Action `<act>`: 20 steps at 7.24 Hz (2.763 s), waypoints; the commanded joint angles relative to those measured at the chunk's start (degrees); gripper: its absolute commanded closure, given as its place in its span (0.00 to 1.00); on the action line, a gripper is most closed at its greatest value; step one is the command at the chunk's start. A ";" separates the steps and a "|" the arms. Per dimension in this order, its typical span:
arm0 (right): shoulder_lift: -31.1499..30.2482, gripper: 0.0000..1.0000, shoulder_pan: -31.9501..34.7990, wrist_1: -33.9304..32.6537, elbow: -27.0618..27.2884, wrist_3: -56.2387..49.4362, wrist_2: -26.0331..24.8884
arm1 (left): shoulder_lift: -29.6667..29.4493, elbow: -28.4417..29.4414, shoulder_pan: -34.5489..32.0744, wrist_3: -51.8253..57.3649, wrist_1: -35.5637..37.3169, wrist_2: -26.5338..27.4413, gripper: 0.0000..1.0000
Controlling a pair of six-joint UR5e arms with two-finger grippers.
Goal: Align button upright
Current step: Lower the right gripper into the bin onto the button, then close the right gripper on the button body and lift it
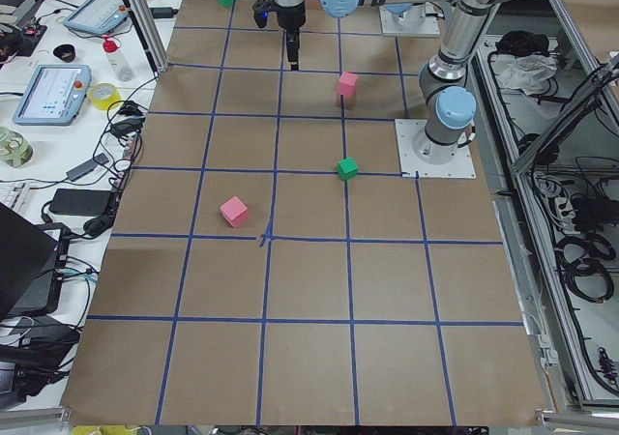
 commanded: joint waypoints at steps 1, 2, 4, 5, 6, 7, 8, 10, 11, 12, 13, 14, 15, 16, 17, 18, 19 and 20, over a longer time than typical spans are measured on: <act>1.39 0.00 -0.28 -0.29 0.18 -7.57 -0.27 | -0.06 0.00 -0.09 -0.01 0.00 -0.05 0.00; 1.65 0.00 -0.37 -0.29 0.27 -8.74 0.08 | -0.06 0.00 -0.09 0.34 0.00 0.04 0.00; 1.83 0.00 -0.37 -0.29 0.27 -8.84 0.26 | -0.06 0.00 -0.09 0.52 0.00 0.04 0.00; 1.74 0.00 -0.37 -0.29 0.27 -8.84 0.18 | -0.06 0.00 -0.09 0.26 0.00 0.04 0.00; 1.92 0.00 -0.37 -0.29 0.18 -8.84 0.17 | -0.06 0.00 -0.09 0.51 0.00 0.04 0.00; 2.96 0.00 -0.37 -0.63 0.01 -8.84 0.17 | -0.06 0.00 -0.09 0.52 0.00 0.04 0.00; 3.41 0.00 -0.37 -0.72 0.01 -8.75 0.26 | -0.06 0.00 -0.09 0.43 0.00 0.04 0.00; 7.96 0.00 -0.37 -6.07 0.09 -8.58 0.70 | -0.06 0.00 -0.09 0.60 0.00 0.04 0.00; 7.98 0.00 -0.37 -6.00 0.44 -8.58 0.70 | -0.06 0.00 -0.09 0.52 0.00 0.04 0.00; 7.98 0.00 -0.45 -5.91 1.05 -8.58 0.70 | -0.06 0.00 -0.09 0.52 0.00 0.04 0.00; 7.98 0.00 -0.37 -6.00 1.32 -8.58 0.61 | -0.06 -0.09 -0.09 0.60 0.00 0.04 0.00; 7.98 0.00 -0.37 -6.00 1.32 -8.66 0.61 | -0.06 -0.09 -0.09 0.60 0.00 -0.05 0.00; 7.98 0.00 -0.37 -6.00 1.32 -8.66 0.70 | -0.06 0.00 -0.09 0.60 0.09 -0.05 0.00; 7.98 0.20 -0.37 -5.91 1.32 -8.66 0.61 | -0.06 -0.09 -0.09 0.69 0.09 -0.05 0.00; 7.81 0.53 -0.37 -5.65 1.24 -8.75 0.53 | -0.06 -0.09 -0.09 0.61 0.09 -0.05 0.00; 7.81 0.80 -0.37 -5.39 1.24 -8.67 0.35 | -0.06 0.00 -0.09 0.60 0.09 -0.05 0.00; 7.72 0.96 -0.37 -5.30 1.15 -8.58 0.26 | -0.06 0.00 -0.09 0.60 0.09 -0.05 0.00; 7.28 1.00 -0.37 -5.38 1.06 -8.05 0.18 | -0.06 -0.09 -0.09 0.60 0.09 -0.05 0.00</act>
